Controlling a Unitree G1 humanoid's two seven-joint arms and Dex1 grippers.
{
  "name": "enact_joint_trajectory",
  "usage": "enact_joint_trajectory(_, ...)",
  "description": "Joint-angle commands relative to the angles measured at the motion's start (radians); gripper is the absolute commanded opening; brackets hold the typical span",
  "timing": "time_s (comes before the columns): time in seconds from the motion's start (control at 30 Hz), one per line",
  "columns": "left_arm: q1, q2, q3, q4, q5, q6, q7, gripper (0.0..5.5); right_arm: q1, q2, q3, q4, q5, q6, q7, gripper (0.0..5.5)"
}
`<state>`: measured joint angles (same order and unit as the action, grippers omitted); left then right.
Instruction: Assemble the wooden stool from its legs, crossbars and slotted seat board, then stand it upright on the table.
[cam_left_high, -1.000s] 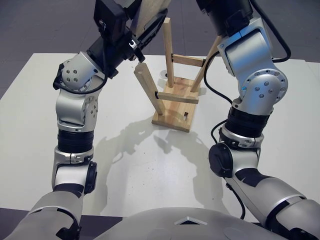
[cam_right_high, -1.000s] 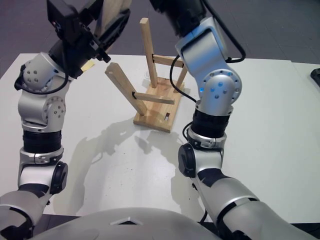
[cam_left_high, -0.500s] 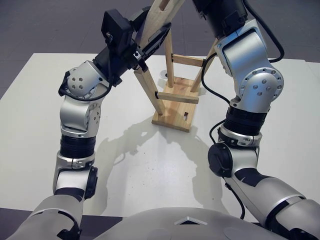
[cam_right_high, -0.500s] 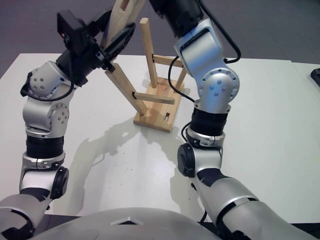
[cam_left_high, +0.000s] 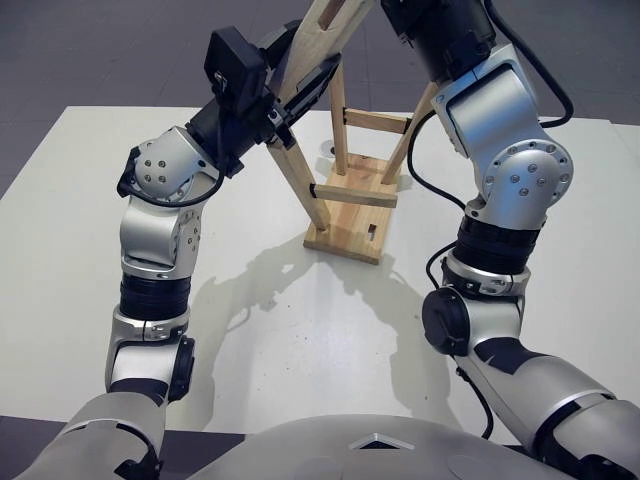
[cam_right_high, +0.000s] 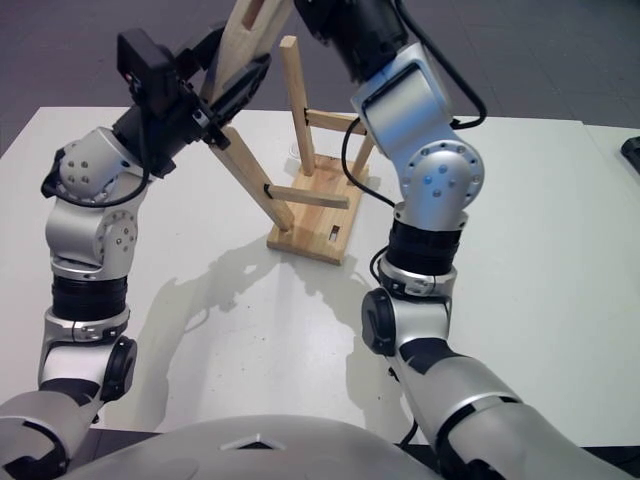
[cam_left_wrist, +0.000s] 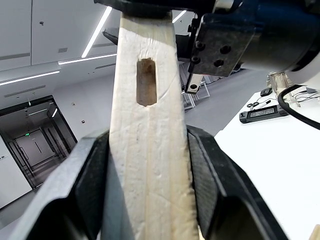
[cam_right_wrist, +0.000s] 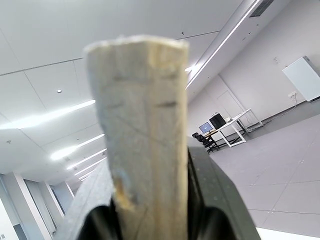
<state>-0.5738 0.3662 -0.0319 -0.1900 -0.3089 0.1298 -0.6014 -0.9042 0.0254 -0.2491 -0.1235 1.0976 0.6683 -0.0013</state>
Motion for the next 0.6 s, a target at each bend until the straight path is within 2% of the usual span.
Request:
enact_joint_trajectory(0.03, 0.013, -0.006, -0.007, -0.012, 0.006, 0.006, 0.0, 2.04, 0.015, 0.0, 0.011, -0.008, 0.017, 0.018, -0.002, 1.07)
enact_joint_trajectory(0.27, 0.017, -0.021, -0.013, -0.015, 0.034, 0.008, 0.029, 2.04, 0.031, -0.014, 0.027, -0.013, 0.0, 0.018, 0.017, 1.05)
enact_joint_trajectory(0.3, 0.018, -0.025, -0.013, -0.019, 0.033, 0.013, 0.035, 2.42, 0.031, -0.018, 0.026, -0.015, 0.002, 0.018, 0.018, 1.04)
enact_joint_trajectory(0.6, 0.012, -0.048, -0.015, -0.057, 0.021, 0.049, 0.052, 3.88, 0.044, -0.038, -0.016, -0.018, 0.01, -0.014, 0.004, 1.01)
